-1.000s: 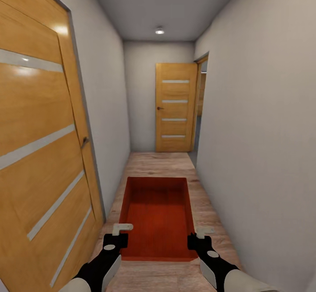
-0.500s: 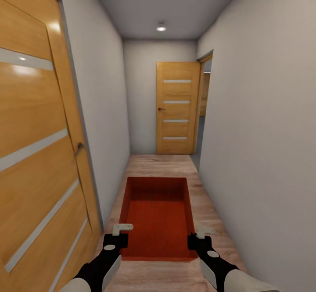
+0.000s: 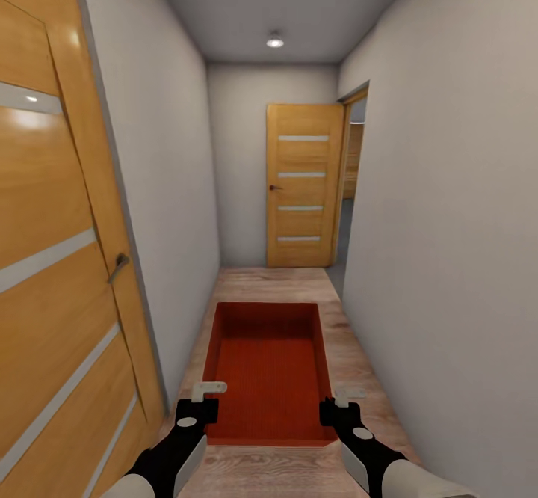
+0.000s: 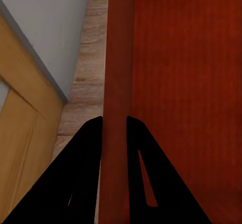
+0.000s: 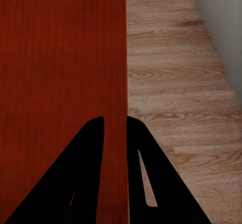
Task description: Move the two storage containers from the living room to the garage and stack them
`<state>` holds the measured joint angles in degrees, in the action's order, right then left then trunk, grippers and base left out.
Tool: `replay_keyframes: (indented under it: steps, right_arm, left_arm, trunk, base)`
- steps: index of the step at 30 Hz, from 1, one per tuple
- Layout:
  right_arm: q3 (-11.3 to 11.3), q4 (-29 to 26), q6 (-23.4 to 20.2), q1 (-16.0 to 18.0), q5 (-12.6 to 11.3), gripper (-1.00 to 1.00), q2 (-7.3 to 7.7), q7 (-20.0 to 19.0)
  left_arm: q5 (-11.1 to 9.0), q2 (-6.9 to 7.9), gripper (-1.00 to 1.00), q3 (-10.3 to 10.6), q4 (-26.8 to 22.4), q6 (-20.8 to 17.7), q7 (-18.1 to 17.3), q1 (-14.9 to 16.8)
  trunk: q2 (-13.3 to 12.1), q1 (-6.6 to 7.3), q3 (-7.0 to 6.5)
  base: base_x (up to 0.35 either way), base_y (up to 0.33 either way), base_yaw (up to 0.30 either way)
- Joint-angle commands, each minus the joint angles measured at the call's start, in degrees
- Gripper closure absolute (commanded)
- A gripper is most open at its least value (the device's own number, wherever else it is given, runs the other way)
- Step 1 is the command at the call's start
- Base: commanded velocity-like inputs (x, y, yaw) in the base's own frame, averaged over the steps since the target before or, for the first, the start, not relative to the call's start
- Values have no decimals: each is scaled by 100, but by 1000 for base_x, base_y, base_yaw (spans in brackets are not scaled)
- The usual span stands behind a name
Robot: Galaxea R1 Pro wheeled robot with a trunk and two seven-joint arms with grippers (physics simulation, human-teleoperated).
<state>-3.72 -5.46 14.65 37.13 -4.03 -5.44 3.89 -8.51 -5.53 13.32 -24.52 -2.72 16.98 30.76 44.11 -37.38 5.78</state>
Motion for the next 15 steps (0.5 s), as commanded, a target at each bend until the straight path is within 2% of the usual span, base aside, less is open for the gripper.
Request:
replay_keyframes:
  steps: [1, 15]
  right_arm:
    - [65, -17, 21, 4, -10, 100, 43, -11]
    - [65, -25, 21, 4, -10, 100, 43, -11]
  left_arm:
    - [-266, 9, 100, -154, -3, -35, 77, 9]
    - [-266, 25, 100, -154, 15, -35, 77, 9]
  trunk:
    - [7, -4, 9]
    - [7, -4, 9]
  base:
    - [323, 0, 0]
    - [323, 0, 0]
